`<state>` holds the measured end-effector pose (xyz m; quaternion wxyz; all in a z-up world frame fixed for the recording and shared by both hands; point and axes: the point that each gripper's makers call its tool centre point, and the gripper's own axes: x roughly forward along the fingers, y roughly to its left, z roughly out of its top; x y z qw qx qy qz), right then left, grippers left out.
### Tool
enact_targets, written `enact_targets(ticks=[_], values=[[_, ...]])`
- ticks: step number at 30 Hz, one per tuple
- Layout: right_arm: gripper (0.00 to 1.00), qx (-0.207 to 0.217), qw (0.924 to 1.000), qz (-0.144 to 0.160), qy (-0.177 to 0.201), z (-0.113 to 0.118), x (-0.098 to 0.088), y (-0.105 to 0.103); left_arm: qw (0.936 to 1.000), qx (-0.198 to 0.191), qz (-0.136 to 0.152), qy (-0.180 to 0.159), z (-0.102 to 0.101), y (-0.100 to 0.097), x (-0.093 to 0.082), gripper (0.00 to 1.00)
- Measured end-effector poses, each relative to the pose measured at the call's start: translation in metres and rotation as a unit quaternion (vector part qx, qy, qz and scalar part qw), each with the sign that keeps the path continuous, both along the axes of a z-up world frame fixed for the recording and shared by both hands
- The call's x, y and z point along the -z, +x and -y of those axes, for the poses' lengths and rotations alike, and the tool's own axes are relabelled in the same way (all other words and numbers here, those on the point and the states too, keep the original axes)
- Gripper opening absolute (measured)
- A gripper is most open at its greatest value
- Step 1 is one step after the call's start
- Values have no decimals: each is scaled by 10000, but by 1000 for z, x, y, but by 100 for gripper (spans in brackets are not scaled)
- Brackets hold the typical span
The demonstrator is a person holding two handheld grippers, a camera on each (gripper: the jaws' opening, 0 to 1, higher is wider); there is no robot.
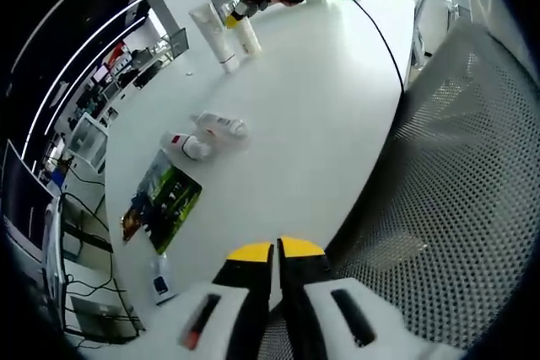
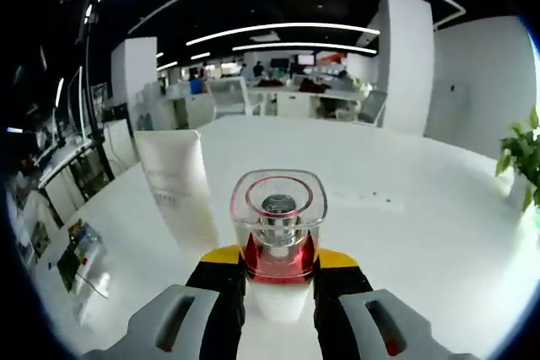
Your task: Arrange the skincare products in the storage area until every visible bottle or jar stands upright without overlapping.
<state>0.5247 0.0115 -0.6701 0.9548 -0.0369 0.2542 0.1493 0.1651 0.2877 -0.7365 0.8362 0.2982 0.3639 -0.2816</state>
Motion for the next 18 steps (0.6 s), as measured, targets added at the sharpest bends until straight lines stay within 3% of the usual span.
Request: enact_targets(ticks=[3,7,11,18], values=[[30,-95,9997,-219,56,-2,7,-7,10000,-12,-47,17,-1,-1,2,0],[33,-564,9978,-343,-37,-7,9,-10,10000,-26,-63,27,-1,-1,2,0],[27,-556,9977,-392,4,-4,9,-12,9999,-17,-107,45,-1,-2,4,0],[24,-545,9970,-533,106,-10,13,-18,9999,-37,-133,65,-3,-2,5,0]])
